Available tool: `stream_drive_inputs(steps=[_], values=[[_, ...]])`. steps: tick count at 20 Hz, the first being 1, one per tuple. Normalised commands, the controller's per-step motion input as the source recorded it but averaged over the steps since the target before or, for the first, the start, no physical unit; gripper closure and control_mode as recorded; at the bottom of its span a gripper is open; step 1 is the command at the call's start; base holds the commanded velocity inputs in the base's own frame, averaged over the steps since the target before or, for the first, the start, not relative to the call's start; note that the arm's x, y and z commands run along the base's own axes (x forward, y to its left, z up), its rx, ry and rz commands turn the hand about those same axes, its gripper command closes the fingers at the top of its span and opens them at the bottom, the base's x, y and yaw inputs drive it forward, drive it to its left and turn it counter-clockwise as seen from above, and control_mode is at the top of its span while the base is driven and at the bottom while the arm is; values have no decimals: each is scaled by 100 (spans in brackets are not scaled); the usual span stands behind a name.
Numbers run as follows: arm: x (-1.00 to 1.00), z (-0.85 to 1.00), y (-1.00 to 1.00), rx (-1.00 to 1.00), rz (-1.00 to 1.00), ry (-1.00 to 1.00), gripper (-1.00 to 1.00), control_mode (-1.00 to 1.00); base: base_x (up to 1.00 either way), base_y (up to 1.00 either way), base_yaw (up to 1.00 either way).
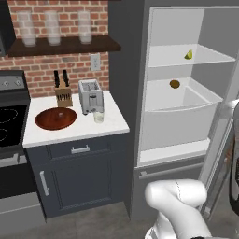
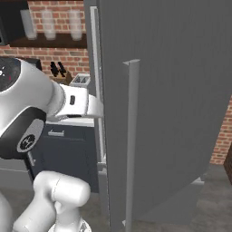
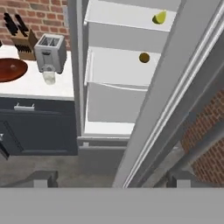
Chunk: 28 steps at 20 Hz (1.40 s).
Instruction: Grab a lemon wedge from the fridge and one ice cube from the ice bowl, and put them in the glass of lemonade.
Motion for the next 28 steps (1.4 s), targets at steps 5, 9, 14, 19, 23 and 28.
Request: stream_drive_inputs(steps=[5, 9, 14, 19, 23, 28], values=[[59, 0, 75, -6, 0, 7, -100, -100, 0, 0, 0], [75, -3, 38, -18, 0, 18, -100, -100, 0, 0, 0], [85, -29, 1, -27, 0, 16, -100, -100, 0, 0, 0], [76, -35, -10, -22, 1, 4, -100, -100, 0, 0, 0], [68, -37, -37, -13, 3, 0, -100, -100, 0, 0, 0], [64, -32, -44, -8, 1, 0, -100, -100, 0, 0, 0]])
